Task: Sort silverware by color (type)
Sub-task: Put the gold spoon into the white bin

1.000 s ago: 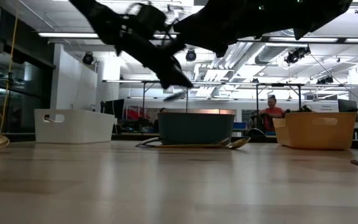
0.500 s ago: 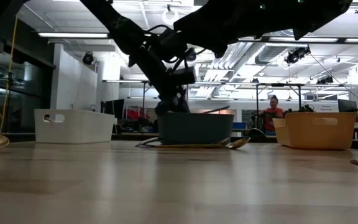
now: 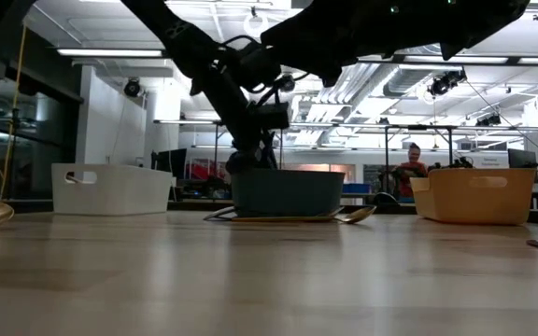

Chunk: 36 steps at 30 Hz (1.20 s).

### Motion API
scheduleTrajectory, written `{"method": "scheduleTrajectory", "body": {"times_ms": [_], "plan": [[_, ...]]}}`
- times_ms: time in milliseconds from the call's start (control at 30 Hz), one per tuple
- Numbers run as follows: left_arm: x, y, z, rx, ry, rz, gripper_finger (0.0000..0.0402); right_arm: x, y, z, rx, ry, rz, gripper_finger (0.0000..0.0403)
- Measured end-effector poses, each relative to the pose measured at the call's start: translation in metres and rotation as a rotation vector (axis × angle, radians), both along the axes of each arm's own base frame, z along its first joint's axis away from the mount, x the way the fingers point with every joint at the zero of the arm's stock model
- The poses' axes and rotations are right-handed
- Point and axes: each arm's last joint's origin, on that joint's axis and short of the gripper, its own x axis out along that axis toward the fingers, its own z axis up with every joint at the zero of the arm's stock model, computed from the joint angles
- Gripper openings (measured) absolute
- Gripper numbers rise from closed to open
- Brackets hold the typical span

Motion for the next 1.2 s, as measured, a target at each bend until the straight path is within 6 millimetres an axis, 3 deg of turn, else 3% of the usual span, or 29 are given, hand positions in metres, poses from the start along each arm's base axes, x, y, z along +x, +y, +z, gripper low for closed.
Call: {"method": "scheduleTrajectory", "body": {"times_ms": [200,433,567,700,833,1067,1200], "plan": [[-0.013,-0.003,0.029,0.043,-0.004,0.052,0.0111,0.000,0.000,0.001,0.001,-0.011,0.000,0.0158],[-0.056,-0.021,0.088,-0.147,-0.126,0.155,0.0126,0.000,0.000,0.002,-0.004,-0.023,0.001,0.0158],[-0.086,-0.042,0.123,-0.299,-0.263,0.119,0.0126,0.000,0.000,0.004,-0.001,-0.036,0.010,0.0158],[-0.117,-0.074,0.143,-0.415,-0.373,0.031,0.0127,0.000,0.002,0.004,0.006,-0.045,0.051,0.0158],[-0.145,-0.109,0.137,-0.501,-0.466,-0.037,0.0127,0.000,0.005,0.005,0.008,-0.056,0.064,0.0158],[-0.184,-0.163,0.074,-0.679,-0.608,-0.118,0.0127,-0.001,0.013,0.007,0.000,-0.073,0.094,0.0158],[-0.199,-0.184,0.045,-0.707,-0.474,-0.081,0.0127,-0.002,0.015,0.007,-0.015,-0.075,0.101,0.0158]]}}
